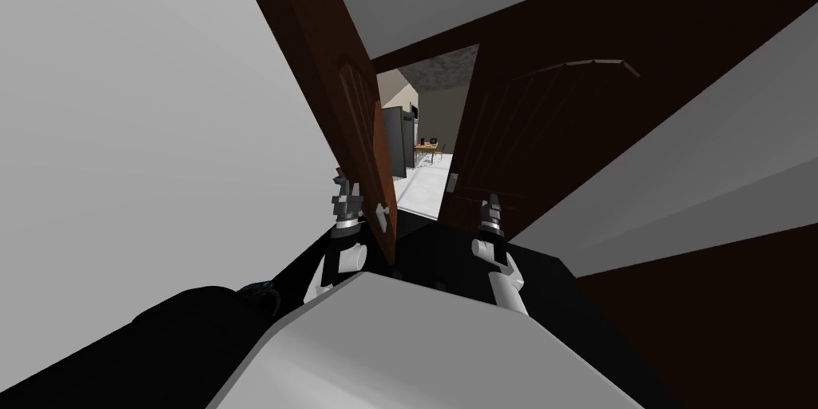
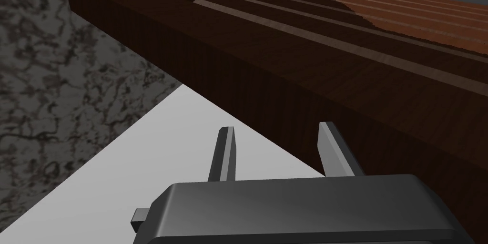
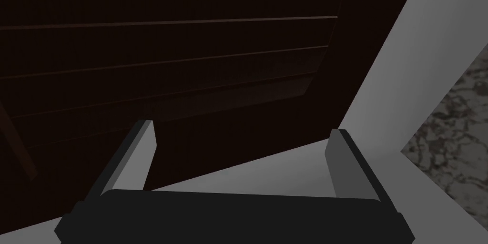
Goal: Pull the door open
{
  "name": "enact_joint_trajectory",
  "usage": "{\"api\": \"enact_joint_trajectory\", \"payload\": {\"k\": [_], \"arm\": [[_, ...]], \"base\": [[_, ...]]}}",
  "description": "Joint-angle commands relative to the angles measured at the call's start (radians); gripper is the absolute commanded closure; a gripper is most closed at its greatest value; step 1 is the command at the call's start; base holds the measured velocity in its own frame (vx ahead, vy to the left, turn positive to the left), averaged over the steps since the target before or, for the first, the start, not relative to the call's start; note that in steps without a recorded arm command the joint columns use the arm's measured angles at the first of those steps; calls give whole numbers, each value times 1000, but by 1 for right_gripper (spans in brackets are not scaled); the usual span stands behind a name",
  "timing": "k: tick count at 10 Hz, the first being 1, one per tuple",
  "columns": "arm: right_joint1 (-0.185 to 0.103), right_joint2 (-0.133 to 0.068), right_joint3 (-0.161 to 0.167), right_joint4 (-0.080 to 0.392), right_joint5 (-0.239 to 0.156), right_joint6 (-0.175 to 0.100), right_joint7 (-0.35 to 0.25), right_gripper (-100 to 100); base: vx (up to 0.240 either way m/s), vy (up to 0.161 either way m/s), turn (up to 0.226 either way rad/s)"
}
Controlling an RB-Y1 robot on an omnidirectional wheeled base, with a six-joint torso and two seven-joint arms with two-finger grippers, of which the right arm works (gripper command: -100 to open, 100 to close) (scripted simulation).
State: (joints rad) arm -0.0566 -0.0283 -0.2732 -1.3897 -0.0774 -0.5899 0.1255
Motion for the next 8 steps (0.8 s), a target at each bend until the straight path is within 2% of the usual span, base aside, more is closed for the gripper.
{"api": "enact_joint_trajectory", "payload": {"k": [1, 2, 3, 4, 5, 6, 8], "arm": [[-35, -1, -21, 50, -5, 2, 16, -100], [-35, -1, -21, 64, -5, 2, 16, -100], [-68, -1, -39, 98, -9, 4, 32, -100], [-68, -1, -39, 117, -9, 4, 32, -100], [-100, 0, -56, 151, -12, 6, 47, -100], [-100, 0, -56, 169, -12, 6, 47, -100], [-165, 3, -91, 244, -20, 11, 77, -100]], "base": [[52, -49, 65], [38, -39, 43], [42, -40, 73], [36, -40, 39], [46, -44, 51], [43, -41, 48], [48, -53, 86]]}}
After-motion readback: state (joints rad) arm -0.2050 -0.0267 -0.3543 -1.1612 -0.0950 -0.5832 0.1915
